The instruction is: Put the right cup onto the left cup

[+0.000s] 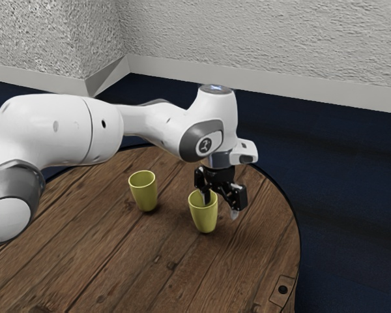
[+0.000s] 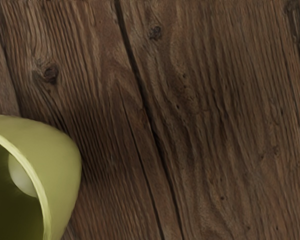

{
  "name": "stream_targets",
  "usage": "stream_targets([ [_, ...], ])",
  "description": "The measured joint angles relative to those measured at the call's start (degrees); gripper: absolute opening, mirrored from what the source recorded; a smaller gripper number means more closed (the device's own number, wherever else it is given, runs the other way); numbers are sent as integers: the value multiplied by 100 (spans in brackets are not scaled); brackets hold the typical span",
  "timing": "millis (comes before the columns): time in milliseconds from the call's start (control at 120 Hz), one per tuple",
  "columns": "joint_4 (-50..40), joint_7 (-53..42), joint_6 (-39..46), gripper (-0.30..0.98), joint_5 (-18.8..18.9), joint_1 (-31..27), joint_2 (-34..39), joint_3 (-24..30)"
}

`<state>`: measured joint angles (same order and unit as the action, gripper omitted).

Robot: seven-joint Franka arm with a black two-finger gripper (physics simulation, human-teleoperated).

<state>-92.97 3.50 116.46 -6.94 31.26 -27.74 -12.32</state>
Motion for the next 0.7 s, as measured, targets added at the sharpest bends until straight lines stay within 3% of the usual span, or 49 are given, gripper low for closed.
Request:
stream_targets([
  [383,39,167,323,67,-38,-149,-363,2],
  [583,40,220,429,23,-44,-181,-378,2],
  [700,40,245,456,7,-36,-189,-377,1],
])
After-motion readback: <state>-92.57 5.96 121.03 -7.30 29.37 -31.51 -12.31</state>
